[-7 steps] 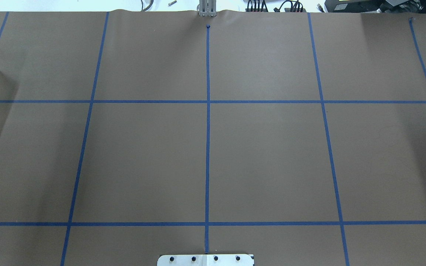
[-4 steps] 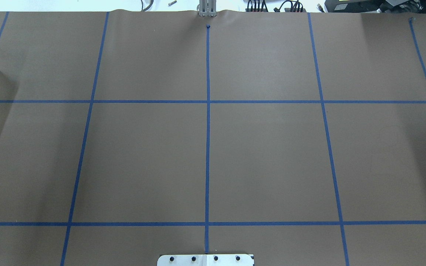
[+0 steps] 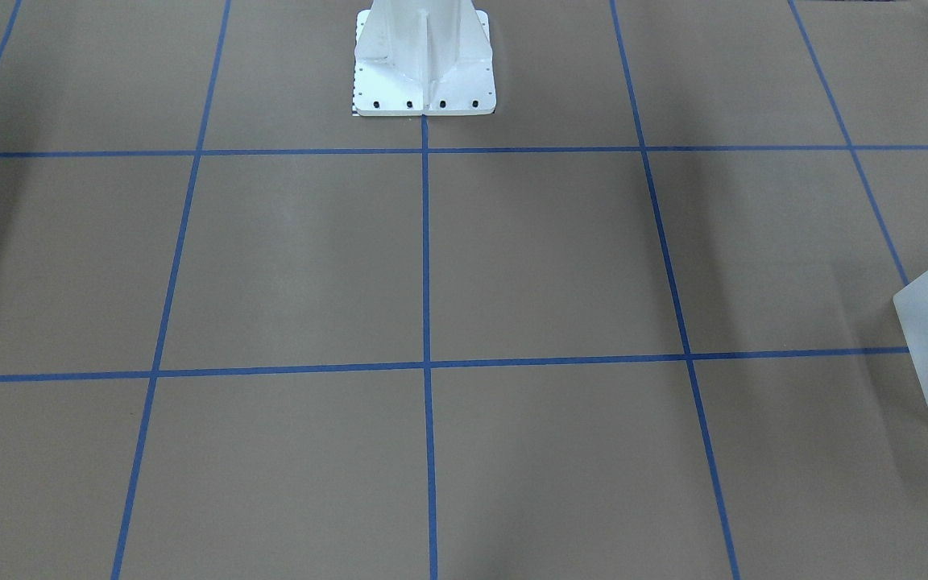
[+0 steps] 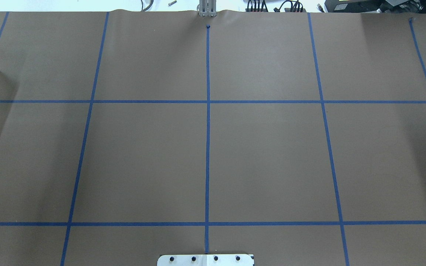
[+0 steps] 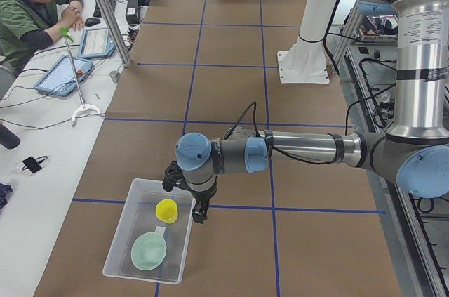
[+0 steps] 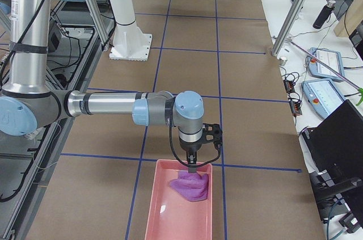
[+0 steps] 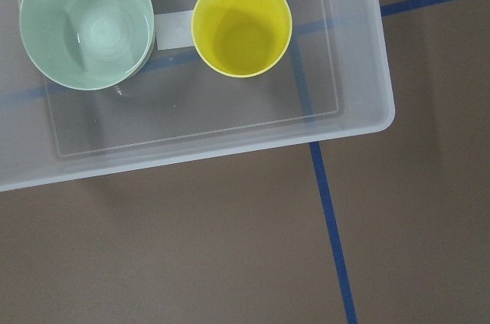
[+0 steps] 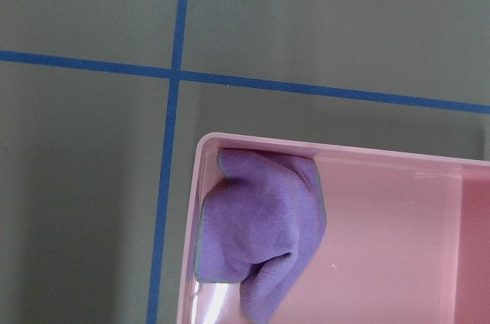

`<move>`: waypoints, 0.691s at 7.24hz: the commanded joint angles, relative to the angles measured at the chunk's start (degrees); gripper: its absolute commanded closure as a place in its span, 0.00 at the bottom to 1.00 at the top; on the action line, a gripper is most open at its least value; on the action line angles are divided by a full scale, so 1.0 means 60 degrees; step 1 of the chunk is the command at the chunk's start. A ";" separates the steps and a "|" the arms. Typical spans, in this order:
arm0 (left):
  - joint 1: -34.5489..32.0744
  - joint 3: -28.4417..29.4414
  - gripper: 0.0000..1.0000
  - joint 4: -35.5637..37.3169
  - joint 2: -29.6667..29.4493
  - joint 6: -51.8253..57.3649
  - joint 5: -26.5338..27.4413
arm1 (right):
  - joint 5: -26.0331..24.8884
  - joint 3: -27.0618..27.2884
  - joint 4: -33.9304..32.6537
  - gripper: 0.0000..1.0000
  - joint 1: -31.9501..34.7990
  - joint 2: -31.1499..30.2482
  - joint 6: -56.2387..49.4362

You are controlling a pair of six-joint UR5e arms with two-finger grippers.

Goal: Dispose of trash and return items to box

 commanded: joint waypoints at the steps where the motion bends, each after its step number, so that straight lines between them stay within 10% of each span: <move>1: -0.0001 0.0003 0.01 0.0000 0.0001 0.0000 -0.0015 | 0.0152 0.0012 0.0000 0.00 0.0000 0.0000 0.0001; 5: -0.0001 0.0003 0.01 0.0000 0.0001 0.0000 0.0000 | 0.0344 0.0070 0.0000 0.00 0.0000 0.0000 -0.0014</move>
